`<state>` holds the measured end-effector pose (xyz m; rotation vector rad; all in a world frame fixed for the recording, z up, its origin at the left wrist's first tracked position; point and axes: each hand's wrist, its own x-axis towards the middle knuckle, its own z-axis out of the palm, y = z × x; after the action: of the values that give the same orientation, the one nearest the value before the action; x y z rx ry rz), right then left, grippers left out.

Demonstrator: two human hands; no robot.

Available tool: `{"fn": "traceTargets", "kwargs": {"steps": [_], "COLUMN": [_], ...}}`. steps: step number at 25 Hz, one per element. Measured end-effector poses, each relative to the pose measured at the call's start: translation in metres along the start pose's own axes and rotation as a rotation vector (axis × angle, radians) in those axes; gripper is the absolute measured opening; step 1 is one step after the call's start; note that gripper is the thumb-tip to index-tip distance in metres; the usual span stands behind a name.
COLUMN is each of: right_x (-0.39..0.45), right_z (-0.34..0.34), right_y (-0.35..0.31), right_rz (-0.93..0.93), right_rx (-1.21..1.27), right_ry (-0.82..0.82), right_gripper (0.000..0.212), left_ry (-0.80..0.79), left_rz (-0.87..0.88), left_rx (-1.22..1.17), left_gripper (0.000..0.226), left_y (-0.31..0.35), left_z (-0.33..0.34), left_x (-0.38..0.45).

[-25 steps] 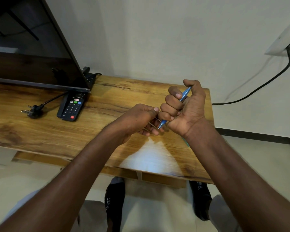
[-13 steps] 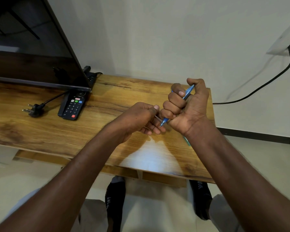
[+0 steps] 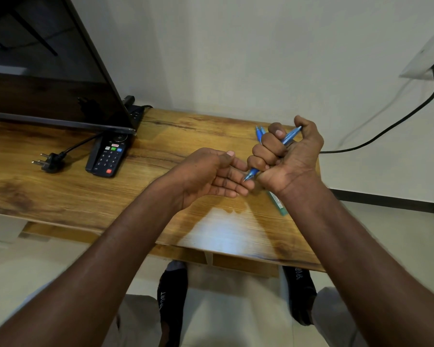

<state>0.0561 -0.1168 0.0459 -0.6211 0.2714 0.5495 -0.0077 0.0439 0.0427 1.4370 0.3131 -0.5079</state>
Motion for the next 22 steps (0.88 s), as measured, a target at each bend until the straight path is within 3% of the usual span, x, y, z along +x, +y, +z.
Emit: {"fn": "traceTargets", "kwargs": {"steps": [11,22], "right_x": [0.0028,0.0005], "right_z": [-0.0034,0.002], "right_y": [-0.0022,-0.0012], "right_rz": [-0.003,0.019], "right_rx": [0.077,-0.051], "right_ry": [0.036,-0.005], "right_gripper": [0.052,0.061], "left_ry": [-0.014,-0.004], "left_rz": [0.004,-0.008], "left_rx": [-0.075,-0.021], "left_gripper": [0.041,0.045], "left_y": [0.0023,0.0037], "left_z": [0.0001,0.0014], "left_x": [-0.0006,-0.0035]}}
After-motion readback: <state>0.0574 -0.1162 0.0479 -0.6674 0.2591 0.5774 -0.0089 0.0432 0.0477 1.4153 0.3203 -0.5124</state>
